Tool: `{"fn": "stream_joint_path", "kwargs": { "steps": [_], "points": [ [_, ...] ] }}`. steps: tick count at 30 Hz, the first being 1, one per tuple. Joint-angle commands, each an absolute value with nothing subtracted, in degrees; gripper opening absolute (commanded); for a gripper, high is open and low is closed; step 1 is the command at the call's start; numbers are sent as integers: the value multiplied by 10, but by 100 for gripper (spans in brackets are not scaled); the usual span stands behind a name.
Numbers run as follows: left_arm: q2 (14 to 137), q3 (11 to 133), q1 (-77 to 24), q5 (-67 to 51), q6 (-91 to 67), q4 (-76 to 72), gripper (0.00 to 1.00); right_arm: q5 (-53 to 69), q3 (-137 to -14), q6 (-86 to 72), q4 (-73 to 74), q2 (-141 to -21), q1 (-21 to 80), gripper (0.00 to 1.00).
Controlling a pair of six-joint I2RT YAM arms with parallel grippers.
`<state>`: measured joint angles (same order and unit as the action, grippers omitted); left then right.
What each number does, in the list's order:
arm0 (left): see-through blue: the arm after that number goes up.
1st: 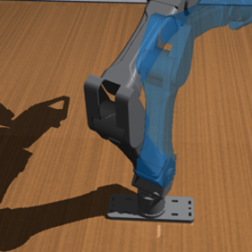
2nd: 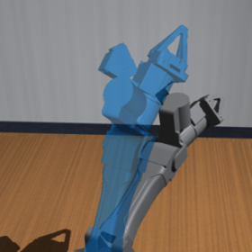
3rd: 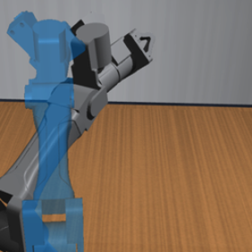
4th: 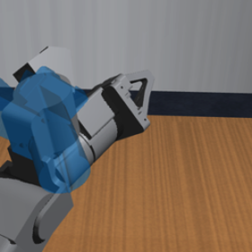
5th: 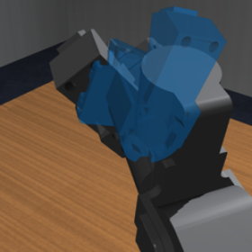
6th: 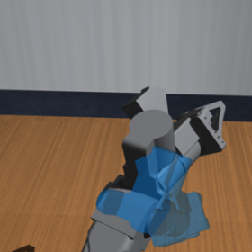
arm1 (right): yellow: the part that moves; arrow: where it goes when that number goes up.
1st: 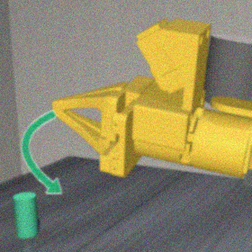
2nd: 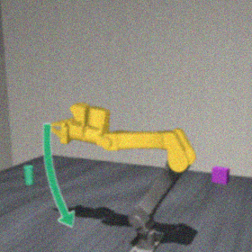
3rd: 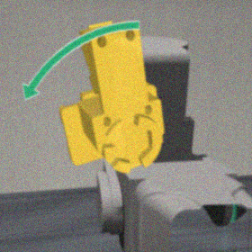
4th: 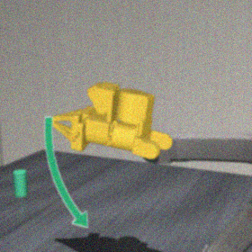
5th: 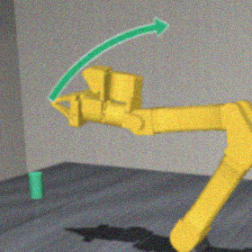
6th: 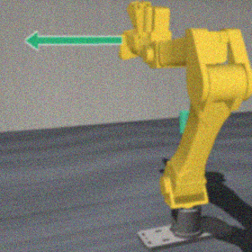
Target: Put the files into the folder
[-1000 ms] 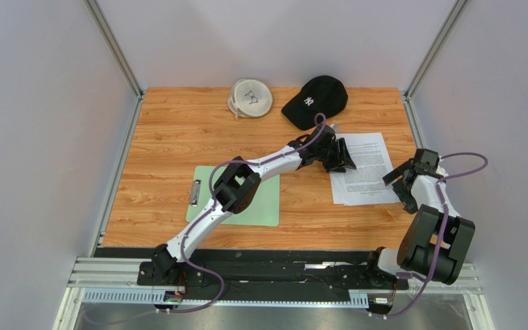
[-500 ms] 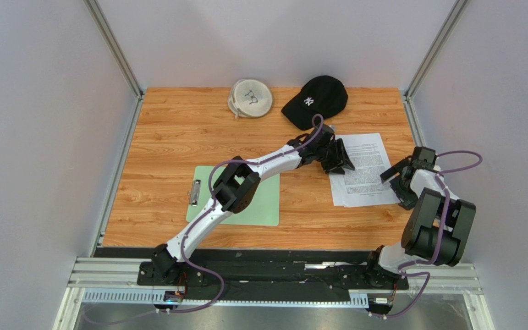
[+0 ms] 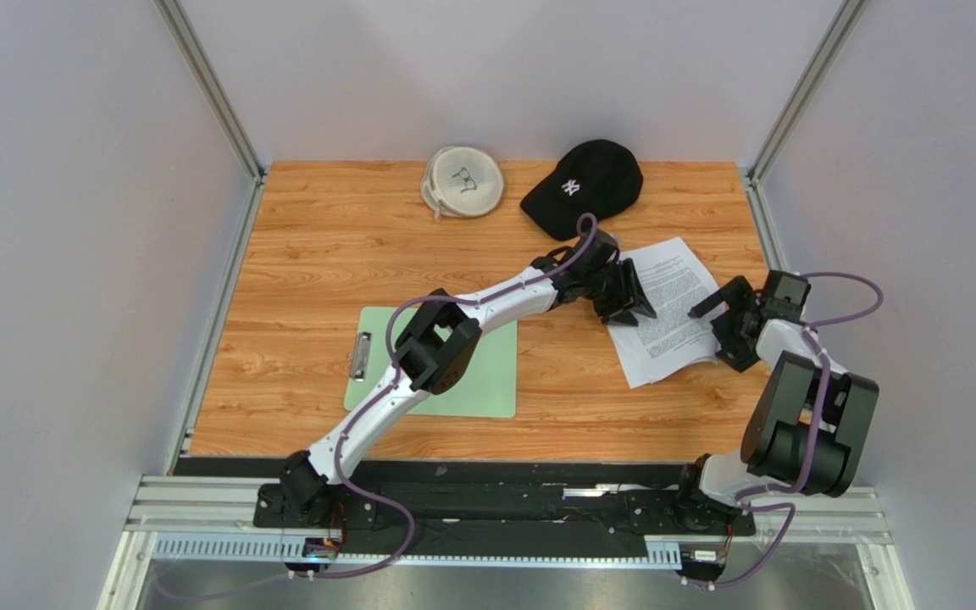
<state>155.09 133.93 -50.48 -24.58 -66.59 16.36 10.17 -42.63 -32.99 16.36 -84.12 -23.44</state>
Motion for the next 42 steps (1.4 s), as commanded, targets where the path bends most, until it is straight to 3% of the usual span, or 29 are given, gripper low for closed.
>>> {"fn": "stream_joint_path", "kwargs": {
  "steps": [1,18,31,42],
  "points": [
    [1571,1354,-502,-262,-667,192,56,165,-410,-323,114,-779,-236,100],
    [1564,1336,-493,-279,-671,178,56,174,-424,-312,93,-740,-236,100],
    [1563,1331,-491,-290,-667,178,56,157,-404,-388,83,-684,-238,100],
    [1565,1330,-491,-294,-677,171,56,196,-410,-412,98,-721,-241,99]
  ]
}}
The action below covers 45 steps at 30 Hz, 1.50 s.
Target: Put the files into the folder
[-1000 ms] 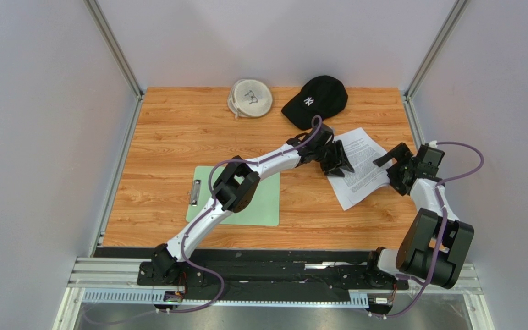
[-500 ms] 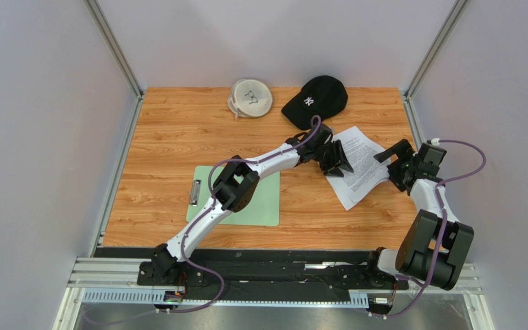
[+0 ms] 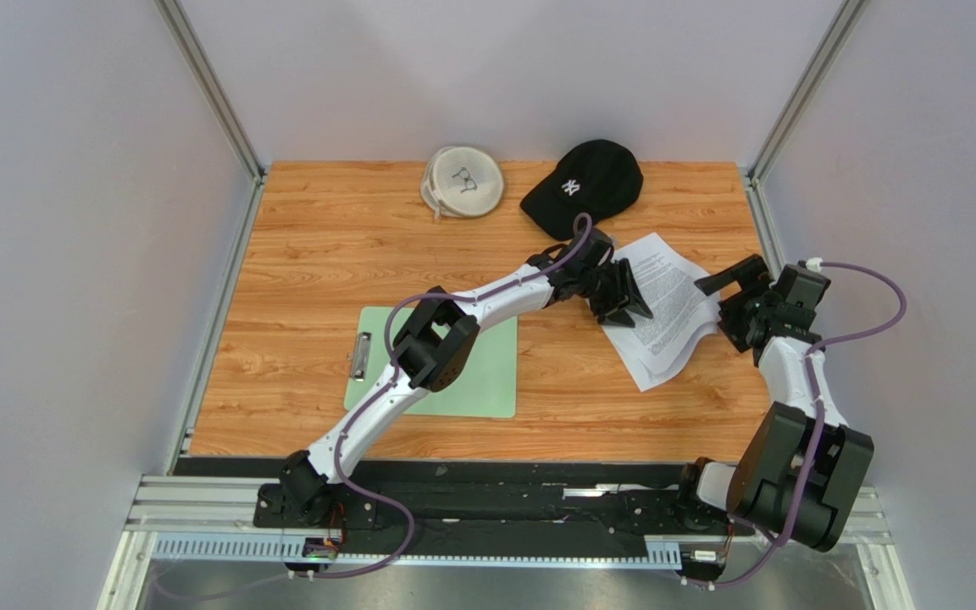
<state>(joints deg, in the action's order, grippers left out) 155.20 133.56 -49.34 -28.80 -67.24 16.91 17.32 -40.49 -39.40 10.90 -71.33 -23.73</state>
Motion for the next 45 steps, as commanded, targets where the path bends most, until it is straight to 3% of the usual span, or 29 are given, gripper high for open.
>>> {"fn": "stream_joint_path", "kwargs": {
  "steps": [1,7,18,30,45],
  "points": [
    [1565,1330,-491,-294,-677,171,56,199,-405,-417,93,-720,-243,99],
    [1566,1330,-491,-296,-677,170,56,244,-381,-466,79,-711,-247,96],
    [1566,1329,-491,-300,-679,171,56,223,-430,-403,120,-686,-248,91],
    [1567,1330,-491,-301,-680,171,57,253,-443,-445,115,-706,-249,97],
    [1569,1330,-491,-306,-686,162,57,279,-325,-481,46,-688,-241,99]
  ]
}}
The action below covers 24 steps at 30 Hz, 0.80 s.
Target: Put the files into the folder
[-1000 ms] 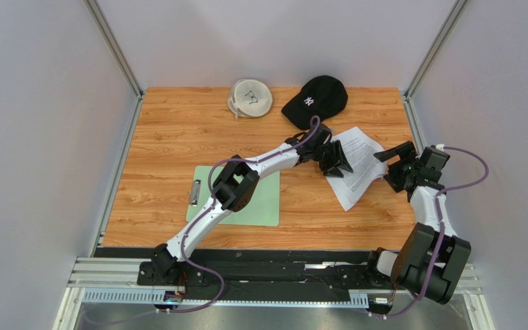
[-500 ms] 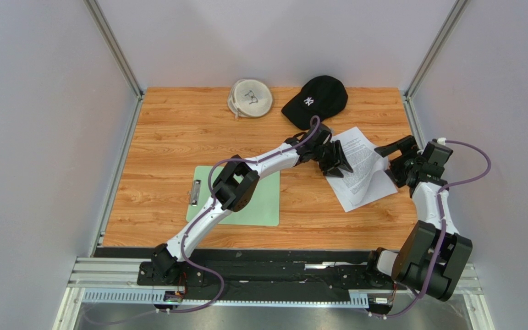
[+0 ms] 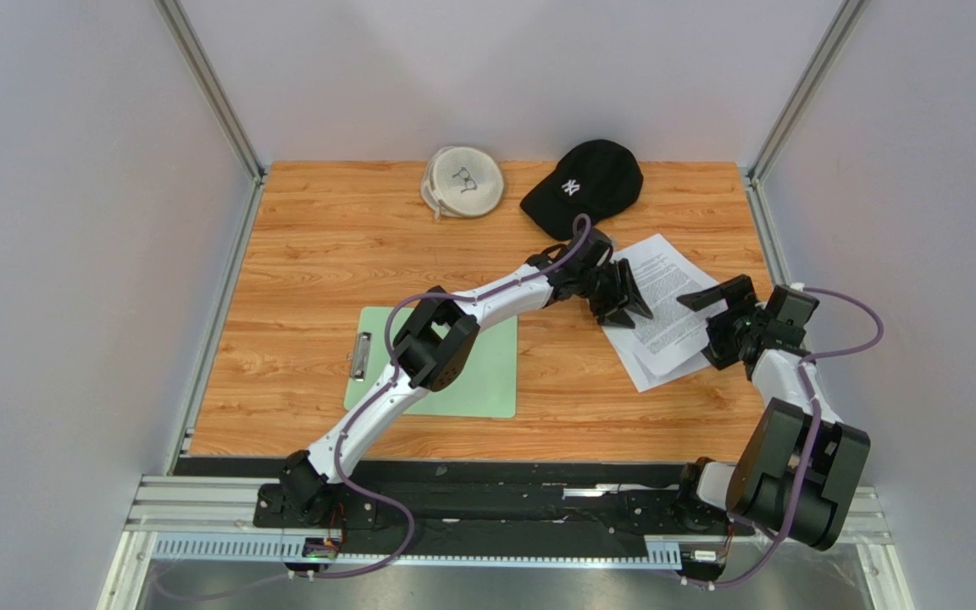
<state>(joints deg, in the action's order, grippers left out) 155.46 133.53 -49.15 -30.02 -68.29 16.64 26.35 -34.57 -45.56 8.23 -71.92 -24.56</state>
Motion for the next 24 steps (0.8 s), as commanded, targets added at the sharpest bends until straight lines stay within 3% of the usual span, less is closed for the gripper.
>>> {"fn": "stream_joint_path", "kwargs": {
  "steps": [1,6,11,14,15,19,21,24],
  "points": [
    [1569,1329,-491,-305,-687,161,57,276,-322,-480,47,-687,-240,100],
    [1570,1328,-491,-308,-684,159,57,263,-328,-471,50,-696,-241,93],
    [1571,1333,-491,-312,-675,163,57,208,-346,-416,33,-734,-240,77],
    [1572,1337,-490,-318,-671,166,58,203,-318,-416,-16,-744,-238,52],
    [1573,1351,-489,-323,-659,178,59,197,-308,-415,-33,-746,-236,36],
    [1537,1406,-481,-333,-591,249,66,183,-334,-378,-27,-753,-232,0],
    [1495,1390,-474,-331,-554,270,73,164,-386,-346,31,-742,-226,0],
    [1337,1317,-454,-325,-488,301,78,116,-511,-309,211,-705,-161,0]
  ]
}}
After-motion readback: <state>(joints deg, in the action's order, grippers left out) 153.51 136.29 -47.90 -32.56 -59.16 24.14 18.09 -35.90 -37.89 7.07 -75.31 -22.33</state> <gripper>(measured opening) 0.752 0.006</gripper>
